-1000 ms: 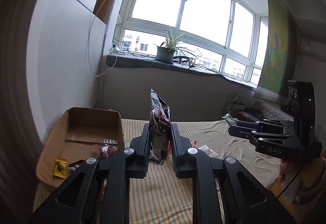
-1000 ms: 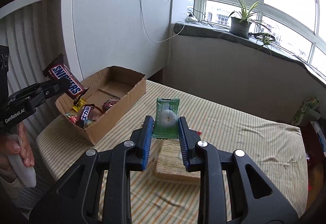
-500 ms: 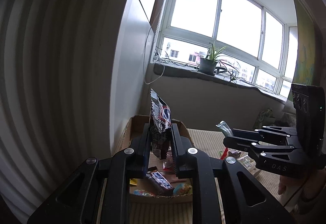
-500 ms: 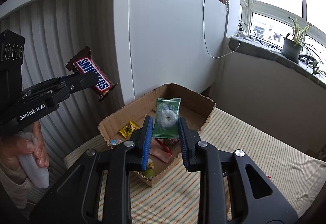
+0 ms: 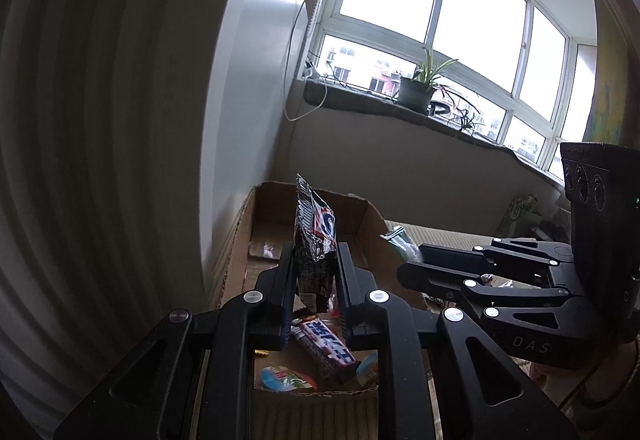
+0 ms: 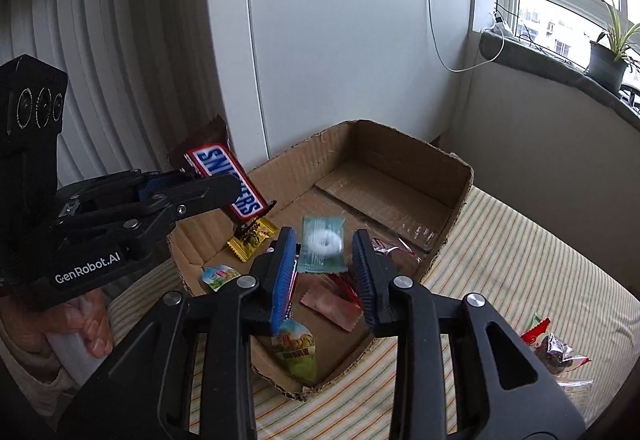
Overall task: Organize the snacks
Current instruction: 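Carry the Snickers bar and mint pack over the box and release both, then withdraw both open tools from the box toward the bread bag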
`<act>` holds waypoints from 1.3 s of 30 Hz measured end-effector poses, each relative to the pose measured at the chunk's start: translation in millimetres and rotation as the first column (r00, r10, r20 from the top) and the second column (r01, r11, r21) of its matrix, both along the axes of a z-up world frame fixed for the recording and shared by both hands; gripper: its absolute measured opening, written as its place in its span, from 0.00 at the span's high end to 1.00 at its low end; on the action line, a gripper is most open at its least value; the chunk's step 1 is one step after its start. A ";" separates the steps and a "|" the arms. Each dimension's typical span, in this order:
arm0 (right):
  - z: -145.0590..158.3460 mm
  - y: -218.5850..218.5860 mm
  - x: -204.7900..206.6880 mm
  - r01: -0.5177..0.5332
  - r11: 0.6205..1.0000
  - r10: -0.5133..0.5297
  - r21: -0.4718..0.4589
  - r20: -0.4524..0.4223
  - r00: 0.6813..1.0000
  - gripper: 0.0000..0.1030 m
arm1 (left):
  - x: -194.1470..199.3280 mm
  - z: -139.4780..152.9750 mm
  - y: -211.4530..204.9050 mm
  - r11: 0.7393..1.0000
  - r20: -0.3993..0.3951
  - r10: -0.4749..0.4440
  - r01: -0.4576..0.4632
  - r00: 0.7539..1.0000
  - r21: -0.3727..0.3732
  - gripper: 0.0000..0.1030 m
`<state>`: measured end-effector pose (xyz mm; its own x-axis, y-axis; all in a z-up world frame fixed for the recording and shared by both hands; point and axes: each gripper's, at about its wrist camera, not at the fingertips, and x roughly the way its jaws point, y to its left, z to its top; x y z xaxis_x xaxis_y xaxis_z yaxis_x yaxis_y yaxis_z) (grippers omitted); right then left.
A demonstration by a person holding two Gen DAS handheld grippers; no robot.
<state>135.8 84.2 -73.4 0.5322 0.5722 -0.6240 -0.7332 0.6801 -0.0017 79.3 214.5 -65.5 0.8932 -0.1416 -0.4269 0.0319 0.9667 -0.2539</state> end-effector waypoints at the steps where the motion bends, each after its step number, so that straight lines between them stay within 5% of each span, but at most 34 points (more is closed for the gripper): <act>1: -4.0 -0.1 2.3 0.001 1.000 -0.001 -0.003 -0.005 1.000 0.62 | 4.0 -6.0 1.1 1.000 -0.021 0.002 -0.002 1.000 -0.007 0.80; 3: -10.1 -2.1 7.0 0.010 1.000 -0.010 -0.004 -0.021 1.000 0.61 | 7.7 -13.0 2.7 1.000 -0.032 0.005 -0.006 0.999 -0.024 0.69; 7: -13.5 -8.3 11.1 0.026 1.000 -0.026 0.005 -0.027 0.999 0.60 | 0.6 -15.7 11.2 0.997 -0.020 0.051 -0.052 0.999 -0.055 0.31; 14: -6.9 -4.6 -1.4 -0.002 1.000 0.002 0.009 -0.012 1.000 0.51 | -9.4 -11.2 17.7 0.993 -0.024 0.096 -0.098 0.995 -0.067 0.25; 26: 10.2 -18.0 -28.5 -0.024 0.998 0.023 0.052 0.022 1.000 0.50 | -34.9 4.1 12.6 0.990 -0.014 0.135 -0.136 0.991 -0.043 0.22; 39: 14.4 -140.1 -21.7 0.139 0.979 -0.143 0.151 0.015 0.990 0.50 | -13.1 26.5 -74.1 0.998 -0.013 0.028 -0.027 1.000 0.061 0.22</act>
<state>114.1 -55.9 -59.0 0.6291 0.5758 -0.5221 -0.6309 0.7707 0.0898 66.3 140.4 -39.0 0.8903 -0.0905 -0.4462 0.0020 0.9808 -0.1949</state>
